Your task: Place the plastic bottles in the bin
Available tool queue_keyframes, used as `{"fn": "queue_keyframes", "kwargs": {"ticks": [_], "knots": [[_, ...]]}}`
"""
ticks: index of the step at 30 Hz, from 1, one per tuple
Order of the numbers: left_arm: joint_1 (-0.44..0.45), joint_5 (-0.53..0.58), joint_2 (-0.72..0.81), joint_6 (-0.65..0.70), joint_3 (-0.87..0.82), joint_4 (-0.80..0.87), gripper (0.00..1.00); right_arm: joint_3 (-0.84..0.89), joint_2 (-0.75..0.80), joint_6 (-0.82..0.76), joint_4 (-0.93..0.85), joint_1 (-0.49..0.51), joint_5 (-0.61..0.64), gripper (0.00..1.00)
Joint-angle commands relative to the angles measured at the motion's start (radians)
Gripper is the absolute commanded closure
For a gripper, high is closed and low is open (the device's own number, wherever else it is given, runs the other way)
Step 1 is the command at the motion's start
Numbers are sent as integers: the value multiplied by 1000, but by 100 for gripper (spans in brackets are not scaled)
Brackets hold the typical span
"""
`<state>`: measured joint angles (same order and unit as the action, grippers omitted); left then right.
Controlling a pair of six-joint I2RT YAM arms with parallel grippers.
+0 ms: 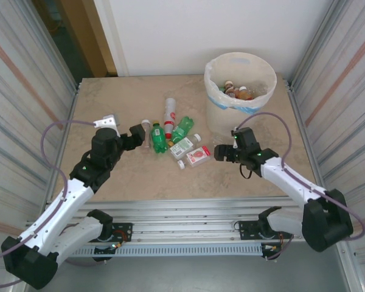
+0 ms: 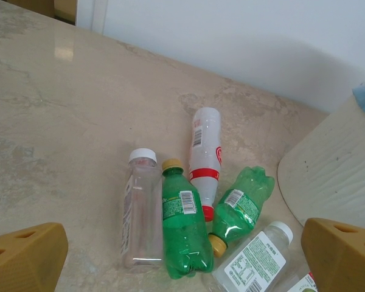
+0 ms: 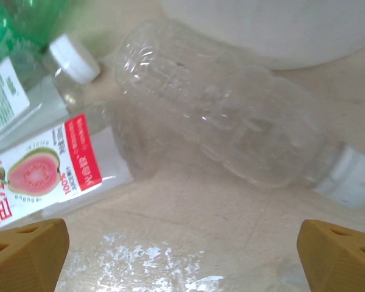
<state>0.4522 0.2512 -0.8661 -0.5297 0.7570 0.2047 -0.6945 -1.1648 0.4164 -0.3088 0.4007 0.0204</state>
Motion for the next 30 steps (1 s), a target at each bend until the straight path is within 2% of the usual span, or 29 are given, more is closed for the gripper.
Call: {"fn": "queue_keyframes", "kwargs": {"ticks": [1, 6, 9, 11, 21, 30], "knots": [[-6, -15, -5, -25, 1, -37, 1, 33, 71, 28, 10, -121, -116, 2], [-6, -21, -7, -25, 2, -40, 1, 44, 49, 31, 92, -308, -317, 1], [-6, -21, -6, -20, 5, -34, 1, 31, -32, 47, 133, -398, -427, 1], [-6, -20, -8, -17, 5, -33, 1, 15, -94, 54, 160, -438, -486, 4], [-6, -11, -14, -15, 3, -27, 1, -31, -261, 65, 231, -476, -546, 17], [-6, -19, -26, -17, 7, -28, 1, -21, -317, 56, 258, -475, -568, 21]]}}
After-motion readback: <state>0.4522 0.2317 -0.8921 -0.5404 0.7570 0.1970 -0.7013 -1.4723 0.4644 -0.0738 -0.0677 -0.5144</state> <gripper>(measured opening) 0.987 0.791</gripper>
